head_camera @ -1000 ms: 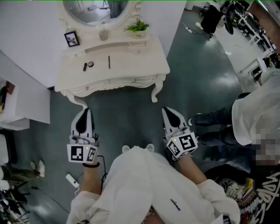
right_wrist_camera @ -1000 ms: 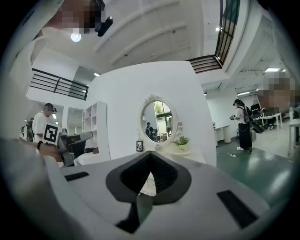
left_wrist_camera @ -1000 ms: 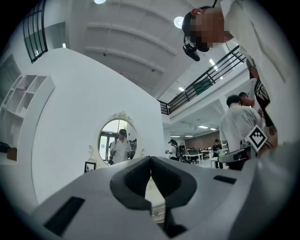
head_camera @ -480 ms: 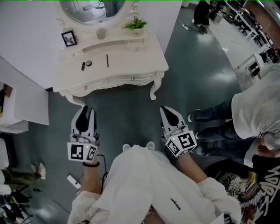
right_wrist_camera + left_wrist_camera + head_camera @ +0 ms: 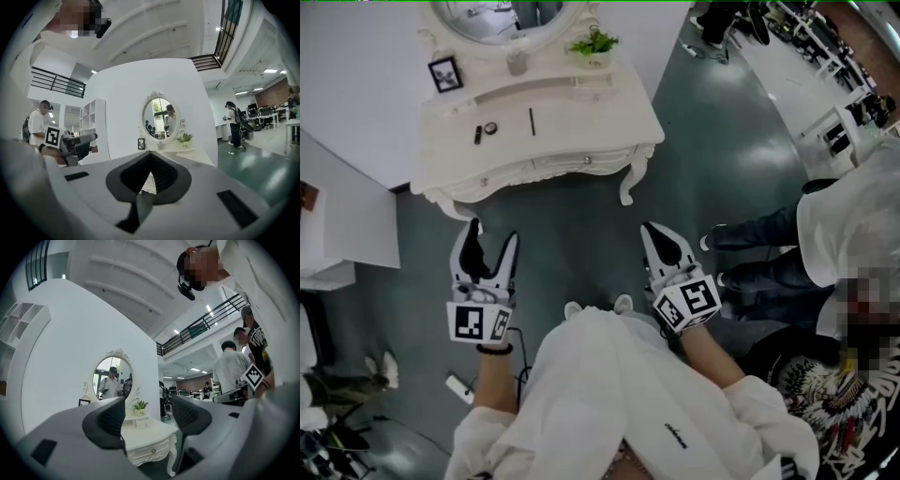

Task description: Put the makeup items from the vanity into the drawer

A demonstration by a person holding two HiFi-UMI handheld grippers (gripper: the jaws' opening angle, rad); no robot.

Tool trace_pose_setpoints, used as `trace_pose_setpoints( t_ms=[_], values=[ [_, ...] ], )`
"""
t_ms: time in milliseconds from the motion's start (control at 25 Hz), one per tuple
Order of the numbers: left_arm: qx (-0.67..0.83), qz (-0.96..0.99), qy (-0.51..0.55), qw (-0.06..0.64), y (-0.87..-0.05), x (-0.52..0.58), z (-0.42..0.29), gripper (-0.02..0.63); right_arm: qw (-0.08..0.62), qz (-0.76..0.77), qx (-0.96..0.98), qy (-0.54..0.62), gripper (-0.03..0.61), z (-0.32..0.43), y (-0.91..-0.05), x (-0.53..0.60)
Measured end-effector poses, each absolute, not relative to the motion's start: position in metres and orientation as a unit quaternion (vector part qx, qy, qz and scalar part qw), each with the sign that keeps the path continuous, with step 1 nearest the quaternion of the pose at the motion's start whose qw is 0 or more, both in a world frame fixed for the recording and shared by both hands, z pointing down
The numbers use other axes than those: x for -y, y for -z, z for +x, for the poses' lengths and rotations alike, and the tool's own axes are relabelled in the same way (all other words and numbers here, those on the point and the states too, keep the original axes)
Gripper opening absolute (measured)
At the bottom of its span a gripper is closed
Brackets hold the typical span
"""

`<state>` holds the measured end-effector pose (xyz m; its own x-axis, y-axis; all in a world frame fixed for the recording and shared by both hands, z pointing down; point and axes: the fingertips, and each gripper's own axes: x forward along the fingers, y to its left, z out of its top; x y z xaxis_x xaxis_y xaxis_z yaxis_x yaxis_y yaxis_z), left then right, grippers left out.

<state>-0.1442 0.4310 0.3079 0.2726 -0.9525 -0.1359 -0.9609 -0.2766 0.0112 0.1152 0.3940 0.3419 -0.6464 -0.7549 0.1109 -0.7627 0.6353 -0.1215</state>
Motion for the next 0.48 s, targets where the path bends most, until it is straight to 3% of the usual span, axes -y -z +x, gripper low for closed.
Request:
trace_pose_setpoints(
  t_ms=[160,480],
  values=[
    [-0.596,-0.800,-0.057,0.028,-0.319,-0.427,-0.159,0.341,0.029,0.423,0.902,-0.081,0.017,0.098,-0.349,-0.396],
    [-0.600,-0.799,-0.053,0.012,-0.333,-0.423,-0.177,0.353,0.038,0.419,0.903,-0.088,0.017,0.078,-0.358,-0.394]
  ],
)
